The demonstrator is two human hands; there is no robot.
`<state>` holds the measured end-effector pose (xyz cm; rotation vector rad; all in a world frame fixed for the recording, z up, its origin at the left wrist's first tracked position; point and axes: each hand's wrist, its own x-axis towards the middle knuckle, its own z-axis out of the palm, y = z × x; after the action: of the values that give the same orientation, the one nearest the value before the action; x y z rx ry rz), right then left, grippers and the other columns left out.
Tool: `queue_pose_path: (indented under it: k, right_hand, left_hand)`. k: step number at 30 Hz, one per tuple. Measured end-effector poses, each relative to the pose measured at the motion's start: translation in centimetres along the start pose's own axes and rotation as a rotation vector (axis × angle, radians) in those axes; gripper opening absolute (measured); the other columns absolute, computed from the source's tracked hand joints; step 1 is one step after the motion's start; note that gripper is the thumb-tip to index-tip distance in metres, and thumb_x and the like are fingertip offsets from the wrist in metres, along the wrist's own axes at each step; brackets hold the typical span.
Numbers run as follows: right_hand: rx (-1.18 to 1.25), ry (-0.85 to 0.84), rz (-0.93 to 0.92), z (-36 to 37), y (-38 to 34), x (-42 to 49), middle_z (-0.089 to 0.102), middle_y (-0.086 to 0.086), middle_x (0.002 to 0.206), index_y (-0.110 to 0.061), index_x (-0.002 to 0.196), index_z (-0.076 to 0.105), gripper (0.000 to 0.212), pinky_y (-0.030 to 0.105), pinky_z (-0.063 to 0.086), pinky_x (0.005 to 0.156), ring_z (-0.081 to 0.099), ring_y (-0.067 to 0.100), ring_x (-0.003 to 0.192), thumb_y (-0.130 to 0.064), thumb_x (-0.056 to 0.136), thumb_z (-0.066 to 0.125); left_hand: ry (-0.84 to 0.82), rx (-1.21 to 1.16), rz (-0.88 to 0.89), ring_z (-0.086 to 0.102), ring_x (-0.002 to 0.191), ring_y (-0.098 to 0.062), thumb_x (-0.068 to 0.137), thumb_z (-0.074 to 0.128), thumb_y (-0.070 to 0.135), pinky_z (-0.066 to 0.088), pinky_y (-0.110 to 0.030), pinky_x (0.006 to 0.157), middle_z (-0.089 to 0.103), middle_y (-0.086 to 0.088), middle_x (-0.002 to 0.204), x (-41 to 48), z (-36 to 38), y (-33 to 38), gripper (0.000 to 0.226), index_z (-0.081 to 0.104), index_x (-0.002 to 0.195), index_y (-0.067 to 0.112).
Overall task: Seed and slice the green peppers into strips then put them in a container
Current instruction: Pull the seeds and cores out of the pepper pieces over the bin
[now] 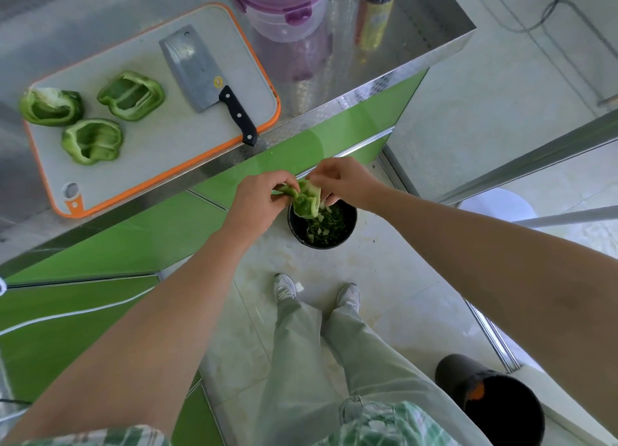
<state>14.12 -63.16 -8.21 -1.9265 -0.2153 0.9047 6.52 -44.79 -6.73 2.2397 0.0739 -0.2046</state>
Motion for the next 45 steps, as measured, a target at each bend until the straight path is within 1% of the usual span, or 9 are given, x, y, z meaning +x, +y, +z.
queue_pose_path:
  k: [3,5,7,11,16,23,29,36,45]
  right_hand:
    - [0.189,0.138,0.065,-0.4,-1.4,0.1,0.068,0.010,0.076,0.001,0.109,0.061,0.031,0.032,0.058,0.062,0.070,0.023,0.066,-0.023,0.102,0.042]
    - [0.138,0.077,0.043,-0.7,-2.2,0.0,0.068,0.007,0.084,-0.003,0.116,0.057,0.033,0.032,0.058,0.065,0.069,0.021,0.073,-0.031,0.100,0.048]
    - [-0.001,-0.010,-0.012,-0.5,-3.0,-0.3,0.067,0.006,0.080,-0.006,0.105,0.060,0.025,0.033,0.059,0.065,0.069,0.021,0.071,-0.029,0.097,0.055]
    - [0.092,0.105,0.007,-0.1,-5.3,0.1,0.065,0.008,0.073,-0.006,0.089,0.062,0.039,0.036,0.056,0.063,0.064,0.022,0.064,-0.036,0.101,0.042]
    - [-0.238,-0.032,-0.143,1.6,-8.5,0.9,0.061,0.007,0.076,-0.006,0.093,0.055,0.025,0.042,0.060,0.067,0.067,0.022,0.066,-0.029,0.090,0.064]
    - [-0.063,0.106,-0.068,5.4,-14.8,6.2,0.067,0.013,0.075,-0.015,0.080,0.053,0.025,0.050,0.058,0.074,0.068,0.029,0.069,-0.031,0.084,0.071]
    - [-0.098,0.327,-0.010,8.1,-19.8,13.1,0.071,0.011,0.080,-0.020,0.078,0.052,0.024,0.047,0.055,0.081,0.070,0.029,0.077,-0.036,0.083,0.069]
    - [-0.294,0.463,0.064,9.0,-22.6,18.9,0.063,0.009,0.089,-0.018,0.083,0.052,0.018,0.033,0.044,0.068,0.062,0.029,0.091,-0.031,0.087,0.065]
    - [-0.417,0.441,0.092,9.0,-23.9,22.2,0.066,0.005,0.097,-0.018,0.097,0.060,0.022,0.028,0.043,0.077,0.060,0.024,0.092,-0.036,0.085,0.063]
  left_hand:
    - [0.040,0.008,-0.012,0.069,0.094,-0.018,0.079,0.072,-0.005,0.058,-0.039,0.087,0.073,-0.003,0.098,-0.6,-0.6,0.7,0.020,0.072,0.087,0.013]
    - [0.084,0.006,-0.024,0.068,0.096,-0.017,0.079,0.072,-0.005,0.058,-0.037,0.087,0.073,-0.002,0.100,-0.8,-1.2,1.1,0.019,0.072,0.087,0.012]
    - [0.113,0.007,-0.024,0.068,0.094,-0.015,0.078,0.073,-0.004,0.058,-0.031,0.087,0.073,-0.002,0.100,-1.0,-1.9,1.6,0.018,0.073,0.088,0.011]
    - [0.169,-0.028,-0.031,0.068,0.093,-0.013,0.078,0.074,-0.004,0.056,-0.020,0.082,0.073,0.000,0.098,-1.7,-3.0,2.4,0.018,0.072,0.088,0.011]
    - [0.268,-0.086,-0.073,0.067,0.091,-0.009,0.077,0.073,-0.005,0.055,-0.020,0.082,0.072,0.004,0.093,-2.4,-5.4,1.8,0.023,0.070,0.085,0.016]
    - [0.441,-0.068,-0.204,0.066,0.087,-0.012,0.089,0.065,0.008,0.053,-0.030,0.078,0.058,0.002,0.122,-2.2,-12.3,-0.9,0.048,0.049,0.133,0.017]
    - [0.533,0.121,-0.339,0.065,0.088,-0.020,0.091,0.059,0.011,0.052,-0.036,0.084,0.071,0.002,0.095,-0.9,-20.4,-7.4,0.014,0.070,0.096,0.018]
    - [0.627,0.208,-0.467,0.057,0.107,-0.030,0.085,0.058,0.008,0.041,-0.033,0.089,0.063,-0.012,0.112,3.5,-27.4,-12.9,0.026,0.067,0.109,0.015]
    - [0.364,0.154,-0.706,0.050,0.121,-0.037,0.091,0.057,0.014,0.038,-0.037,0.099,0.052,-0.019,0.132,6.8,-30.1,-17.6,0.051,0.045,0.140,0.018]
